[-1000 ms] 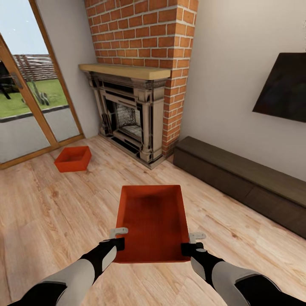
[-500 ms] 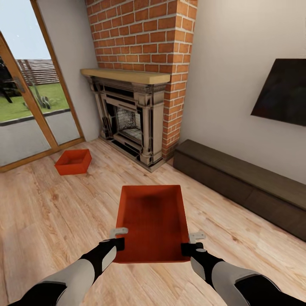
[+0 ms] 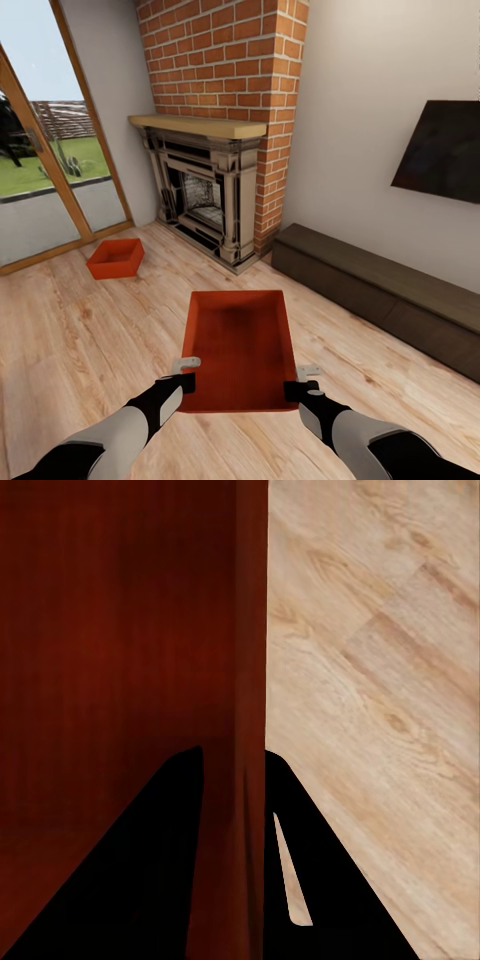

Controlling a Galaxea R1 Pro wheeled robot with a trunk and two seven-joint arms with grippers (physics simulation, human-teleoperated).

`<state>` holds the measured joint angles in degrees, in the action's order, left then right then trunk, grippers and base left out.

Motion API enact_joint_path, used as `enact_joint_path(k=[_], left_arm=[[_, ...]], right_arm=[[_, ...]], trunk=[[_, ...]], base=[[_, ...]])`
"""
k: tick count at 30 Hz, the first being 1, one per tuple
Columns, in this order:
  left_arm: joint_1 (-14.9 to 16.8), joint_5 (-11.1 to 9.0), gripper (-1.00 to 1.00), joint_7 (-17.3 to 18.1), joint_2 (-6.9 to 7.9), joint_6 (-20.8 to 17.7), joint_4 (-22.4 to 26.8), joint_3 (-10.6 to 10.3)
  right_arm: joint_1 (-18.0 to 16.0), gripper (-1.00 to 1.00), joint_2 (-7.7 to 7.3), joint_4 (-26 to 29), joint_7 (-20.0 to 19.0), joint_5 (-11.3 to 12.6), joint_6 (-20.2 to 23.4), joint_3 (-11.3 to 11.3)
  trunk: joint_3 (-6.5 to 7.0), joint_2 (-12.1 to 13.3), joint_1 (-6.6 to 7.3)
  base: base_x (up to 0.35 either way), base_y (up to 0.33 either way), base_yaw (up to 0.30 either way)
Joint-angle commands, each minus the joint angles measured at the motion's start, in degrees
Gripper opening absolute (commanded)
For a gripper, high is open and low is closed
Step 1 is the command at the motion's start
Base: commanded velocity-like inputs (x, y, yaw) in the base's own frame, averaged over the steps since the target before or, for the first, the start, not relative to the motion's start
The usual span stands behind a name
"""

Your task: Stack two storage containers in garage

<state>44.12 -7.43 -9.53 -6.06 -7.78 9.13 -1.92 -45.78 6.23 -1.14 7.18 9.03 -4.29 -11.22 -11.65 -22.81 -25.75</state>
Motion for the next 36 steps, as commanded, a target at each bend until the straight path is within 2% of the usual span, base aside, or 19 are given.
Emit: enact_joint_path(k=[1,36], left_arm=[[0.06,0.93,-1.00,-2.33,-0.01,-0.13,0.31,0.34],[0.06,0.93,-1.00,-2.33,0.42,-0.13,0.36,0.42]], right_arm=[[-0.05,-1.00,0.01,-0.35,4.51,1.52,-0.37,0.06],[-0.06,-1.00,0.10,-0.35,4.51,1.52,-0.45,0.06]], trunk=[[-0.01,-0.11,-0.03],[3.21,-0.11,-0.03]], base=[[0.000,0.000,0.000],[0.000,0.000,0.000]])
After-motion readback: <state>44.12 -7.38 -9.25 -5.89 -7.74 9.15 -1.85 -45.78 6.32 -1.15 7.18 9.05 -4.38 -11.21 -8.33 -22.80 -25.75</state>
